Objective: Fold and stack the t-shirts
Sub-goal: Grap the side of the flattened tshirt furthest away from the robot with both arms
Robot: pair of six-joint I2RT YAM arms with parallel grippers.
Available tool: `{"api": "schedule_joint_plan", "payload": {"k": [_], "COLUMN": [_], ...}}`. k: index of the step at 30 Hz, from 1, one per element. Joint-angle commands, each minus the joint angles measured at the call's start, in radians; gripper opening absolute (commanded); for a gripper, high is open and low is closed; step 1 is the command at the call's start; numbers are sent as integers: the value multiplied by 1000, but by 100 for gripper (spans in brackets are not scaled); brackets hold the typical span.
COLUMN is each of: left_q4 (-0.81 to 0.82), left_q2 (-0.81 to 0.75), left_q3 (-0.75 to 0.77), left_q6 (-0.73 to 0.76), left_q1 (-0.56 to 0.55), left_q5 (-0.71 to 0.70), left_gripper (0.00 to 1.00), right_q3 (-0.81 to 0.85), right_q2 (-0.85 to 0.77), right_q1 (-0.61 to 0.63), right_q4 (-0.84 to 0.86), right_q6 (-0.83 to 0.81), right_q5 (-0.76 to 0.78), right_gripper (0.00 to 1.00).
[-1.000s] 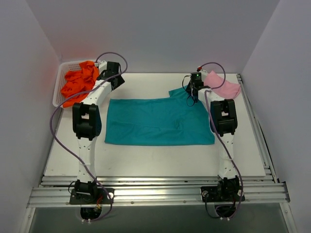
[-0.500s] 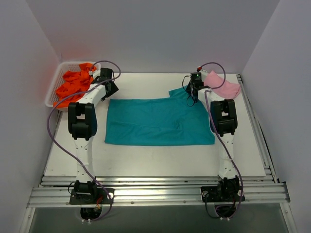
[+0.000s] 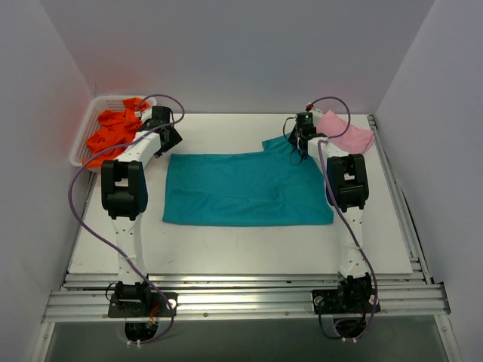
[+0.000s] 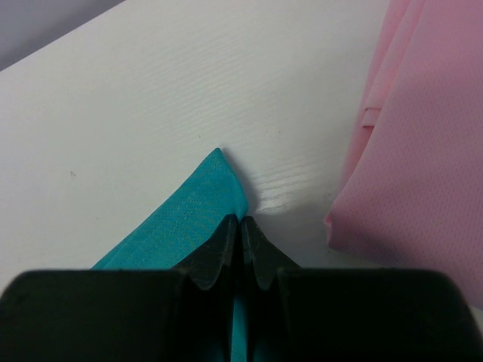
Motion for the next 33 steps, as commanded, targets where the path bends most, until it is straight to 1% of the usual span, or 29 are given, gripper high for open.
{"api": "schedule_joint_plan", "payload": {"k": [1,7,13,21,22,25,31,33], "left_q4": [8,-38,-55,-93,-96,-107,-127,-134], "left_q2": [-17,27,9,49,53,65,90,105], "left_q3": [-9,34,10,45,50,65,91,109], "left_q6": [4,6,3,3,3,7,21,24], "left_q1": [-12,-42,-62,-62,-60,-60,-60,-60], "left_q5": [-3,-31,-99,-98,-98,-89,-69,-64], "left_gripper": [77,77,76,76,74,71,61,53], "right_q3": [-28,-27,-24,-24,-25,-22,-15,-13], "right_q2": [9,10,13,13,12,15,20,21], "right_q1": [-3,-3,-3,-5,-5,-5,-5,-5], "right_q4": [-138,-140,-142,-142,-142,-143,-149,-151], "right_q6": [-11,-11,-11,-13,-13,-13,-13,-13], "right_q5": [4,-1,-2,-7,-9,-9,-10,-10], "right_gripper": [0,0,0,0,0,0,0,0]}}
